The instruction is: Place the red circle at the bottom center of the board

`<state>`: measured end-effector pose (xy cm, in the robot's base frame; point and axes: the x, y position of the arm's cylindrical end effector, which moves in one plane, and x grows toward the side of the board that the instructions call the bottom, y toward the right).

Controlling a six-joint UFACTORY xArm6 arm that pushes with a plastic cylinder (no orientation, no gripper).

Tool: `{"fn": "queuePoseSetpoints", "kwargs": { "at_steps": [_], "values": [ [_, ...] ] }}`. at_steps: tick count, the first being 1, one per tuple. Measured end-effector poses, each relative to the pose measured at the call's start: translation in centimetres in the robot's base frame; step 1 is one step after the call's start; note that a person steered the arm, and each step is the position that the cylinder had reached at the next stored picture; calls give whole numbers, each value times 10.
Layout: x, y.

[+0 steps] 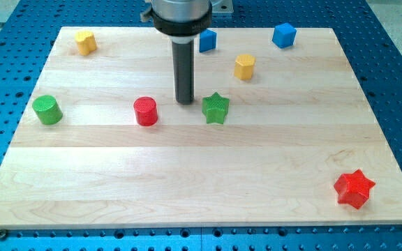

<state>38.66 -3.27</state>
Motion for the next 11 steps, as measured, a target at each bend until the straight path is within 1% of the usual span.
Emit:
{"fn": "queuePoseSetpoints", "kwargs": {
  "at_steps": [1, 2, 3, 4, 5, 6, 7, 8, 10, 11],
  "values": [
    [-6, -20],
    [-23, 20],
    [-25, 37],
    [-18, -17],
    [3, -62],
    [46, -64],
    [53, -69],
    [35, -106],
    [140, 0],
    [119, 54]
  ]
}}
